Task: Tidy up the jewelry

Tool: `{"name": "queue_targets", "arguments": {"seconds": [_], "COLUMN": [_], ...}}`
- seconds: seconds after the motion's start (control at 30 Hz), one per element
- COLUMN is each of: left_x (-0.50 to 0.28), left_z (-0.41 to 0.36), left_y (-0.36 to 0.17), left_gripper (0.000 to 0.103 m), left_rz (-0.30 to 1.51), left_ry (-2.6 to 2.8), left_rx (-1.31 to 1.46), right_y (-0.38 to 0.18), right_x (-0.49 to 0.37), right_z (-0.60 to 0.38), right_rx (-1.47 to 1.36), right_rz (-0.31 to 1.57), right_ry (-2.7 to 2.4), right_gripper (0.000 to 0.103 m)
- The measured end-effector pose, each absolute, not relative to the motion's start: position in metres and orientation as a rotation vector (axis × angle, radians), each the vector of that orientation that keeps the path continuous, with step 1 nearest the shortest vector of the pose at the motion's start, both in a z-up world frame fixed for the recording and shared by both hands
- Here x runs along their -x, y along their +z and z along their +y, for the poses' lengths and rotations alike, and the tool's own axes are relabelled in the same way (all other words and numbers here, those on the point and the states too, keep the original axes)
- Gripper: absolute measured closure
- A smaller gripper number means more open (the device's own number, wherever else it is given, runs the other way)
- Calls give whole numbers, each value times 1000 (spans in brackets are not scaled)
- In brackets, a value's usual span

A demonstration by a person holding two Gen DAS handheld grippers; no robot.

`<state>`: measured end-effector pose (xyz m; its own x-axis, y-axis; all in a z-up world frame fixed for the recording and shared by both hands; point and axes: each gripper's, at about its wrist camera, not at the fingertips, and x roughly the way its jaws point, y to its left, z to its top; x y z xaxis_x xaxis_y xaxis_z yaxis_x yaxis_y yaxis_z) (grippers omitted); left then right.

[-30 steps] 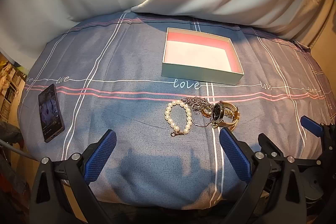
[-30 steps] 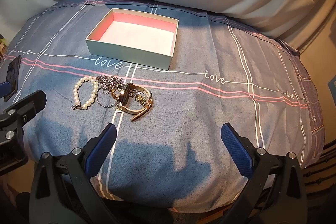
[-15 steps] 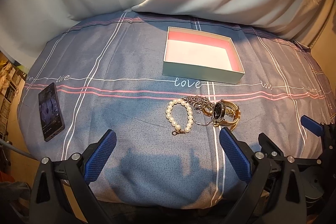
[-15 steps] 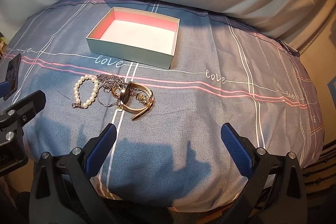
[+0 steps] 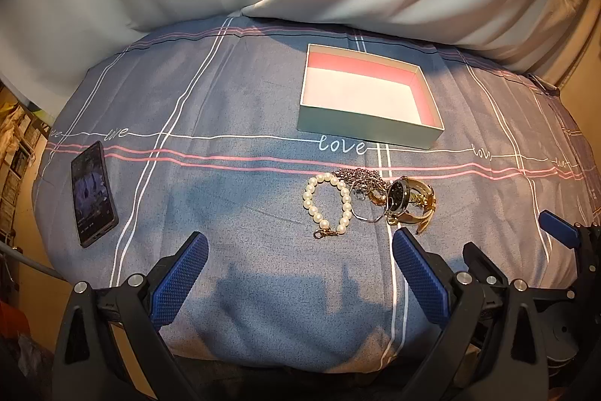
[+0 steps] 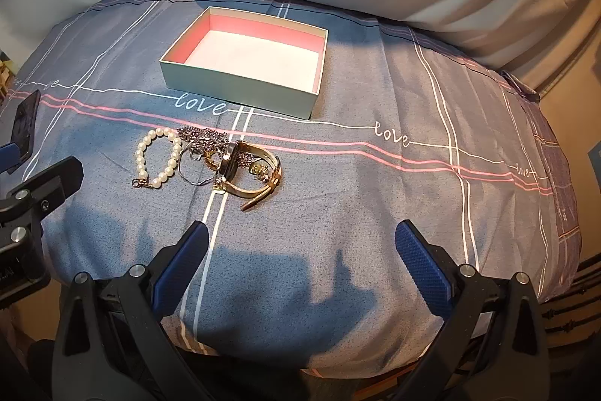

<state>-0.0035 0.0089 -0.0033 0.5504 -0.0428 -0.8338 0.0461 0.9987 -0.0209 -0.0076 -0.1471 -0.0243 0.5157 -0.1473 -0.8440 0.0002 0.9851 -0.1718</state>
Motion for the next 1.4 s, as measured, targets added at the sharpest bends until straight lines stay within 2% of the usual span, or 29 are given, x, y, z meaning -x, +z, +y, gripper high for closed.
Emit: {"name": "queue_targets", "arguments": {"seconds": [1.0,1.1,1.4], "left_x": [4,-6,-61], "left_z": [10,13,0], "left_y": [-2,-17,-106], "left_gripper": [6,6,6], "left_rz": [987,1023,1093], "left_ry": [-39,-61,-171], "left_rx": [-7,4,-197], "right_y": [-22,-32,-103], "right_x": [10,4,-36], "right_z": [-147,-150,-164], "right_rx": [154,142,142], "right_rz": [1005,1009,1128], "right_ry": [-82,-47,23], "right_gripper": [5,5,5]}}
